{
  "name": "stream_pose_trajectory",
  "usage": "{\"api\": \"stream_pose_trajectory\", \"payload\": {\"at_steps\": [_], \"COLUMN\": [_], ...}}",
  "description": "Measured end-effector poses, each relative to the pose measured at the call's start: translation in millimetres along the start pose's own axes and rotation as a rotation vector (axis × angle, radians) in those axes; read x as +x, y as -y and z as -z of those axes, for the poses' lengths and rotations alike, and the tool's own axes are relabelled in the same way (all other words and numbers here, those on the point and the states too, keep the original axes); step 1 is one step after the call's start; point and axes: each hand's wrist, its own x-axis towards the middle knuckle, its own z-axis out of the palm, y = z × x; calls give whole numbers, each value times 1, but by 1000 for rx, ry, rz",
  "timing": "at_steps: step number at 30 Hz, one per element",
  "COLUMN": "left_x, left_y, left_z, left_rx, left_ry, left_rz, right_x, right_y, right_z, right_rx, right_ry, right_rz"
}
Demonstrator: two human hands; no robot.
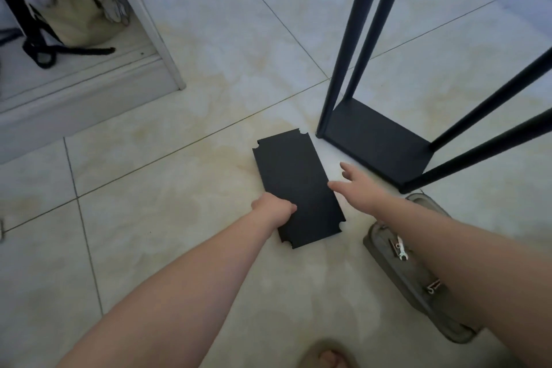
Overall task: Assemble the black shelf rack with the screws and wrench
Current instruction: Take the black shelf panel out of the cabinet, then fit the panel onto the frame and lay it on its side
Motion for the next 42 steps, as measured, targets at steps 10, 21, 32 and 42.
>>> {"api": "stream_pose_trajectory", "payload": {"at_steps": [10,21,32,42], "left_x": [-115,-205,-210,-245], "left_y": [-177,-289,-311,-297], "left_z": [61,77,84,125], "left_rx": [-31,-127,166,154], "left_ry": [-162,-384,-368,-518], "left_rz": [-530,-944,-1035,-1070], "right_x": [-168,-266,-202,-190], "right_y": [67,76,91,138], "right_z": [99,168,246,275], "right_rx": [111,157,373,335], "right_ry": [-528,-819,-858,-821], "right_rz": [281,361,271,491]}}
